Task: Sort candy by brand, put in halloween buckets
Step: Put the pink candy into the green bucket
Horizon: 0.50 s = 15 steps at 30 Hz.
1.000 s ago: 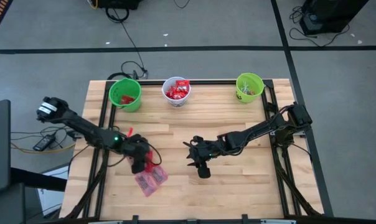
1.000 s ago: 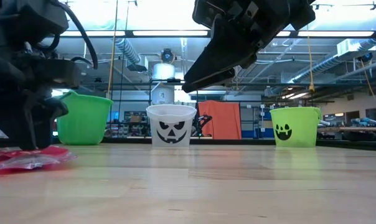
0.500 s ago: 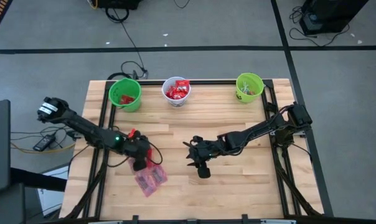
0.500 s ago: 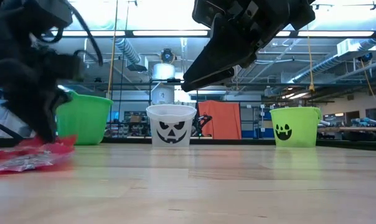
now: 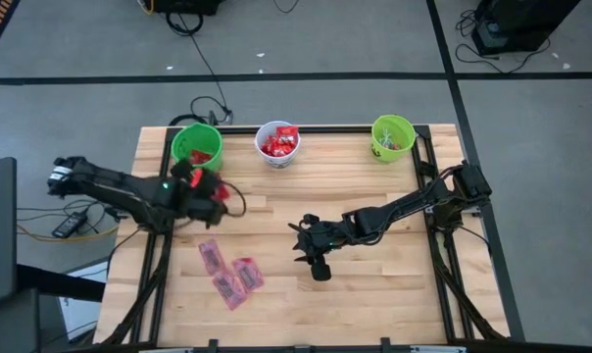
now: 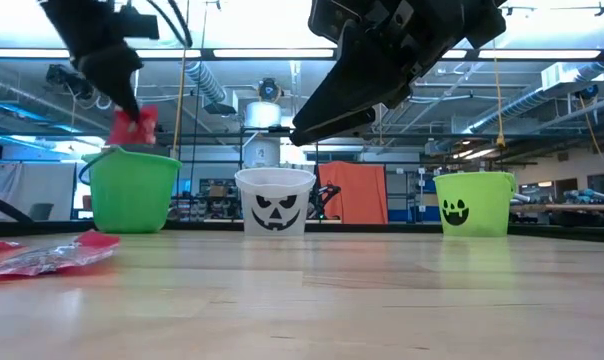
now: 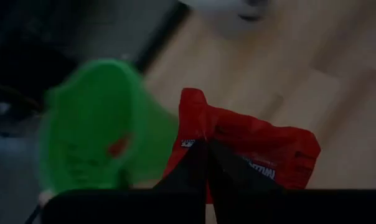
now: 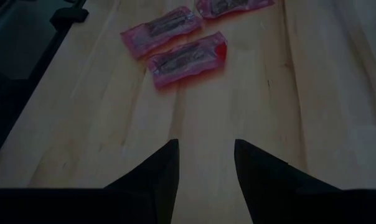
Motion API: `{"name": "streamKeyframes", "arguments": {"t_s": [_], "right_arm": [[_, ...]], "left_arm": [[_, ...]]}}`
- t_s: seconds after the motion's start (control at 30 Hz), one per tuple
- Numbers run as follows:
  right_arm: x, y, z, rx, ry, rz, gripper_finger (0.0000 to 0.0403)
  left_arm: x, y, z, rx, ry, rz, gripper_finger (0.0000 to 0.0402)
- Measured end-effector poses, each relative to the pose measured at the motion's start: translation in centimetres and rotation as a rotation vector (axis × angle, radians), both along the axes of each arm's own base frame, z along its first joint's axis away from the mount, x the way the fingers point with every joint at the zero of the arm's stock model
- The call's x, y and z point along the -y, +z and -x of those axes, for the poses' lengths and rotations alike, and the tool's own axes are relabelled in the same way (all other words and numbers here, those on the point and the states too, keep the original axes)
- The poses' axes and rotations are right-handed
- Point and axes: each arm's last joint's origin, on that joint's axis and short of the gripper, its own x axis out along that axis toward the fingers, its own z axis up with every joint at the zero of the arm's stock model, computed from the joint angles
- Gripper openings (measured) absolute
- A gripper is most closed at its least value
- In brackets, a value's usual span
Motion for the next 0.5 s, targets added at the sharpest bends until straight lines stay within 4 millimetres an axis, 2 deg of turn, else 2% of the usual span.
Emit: {"name": "streamKeyframes", "arguments": {"t_s": [0.13,0.23,0.5], "right_arm": [[0.0,0.0,0.0,-0.001,0.000,0.000,0.0165],[0.0,0.0,0.0,-0.001,0.000,0.000,0.0165],[0.0,-0.1,0.0,-0.008,0.000,0.002,0.0165]], "left_arm": [[-1.8,2.5,0.9,0.047,0.100,-0.076,0.0012],[-3.1,3.6,1.7,0.067,0.186,-0.130,0.0012],[-6.3,4.3,3.3,0.024,0.418,-0.280,0.0004]]}}
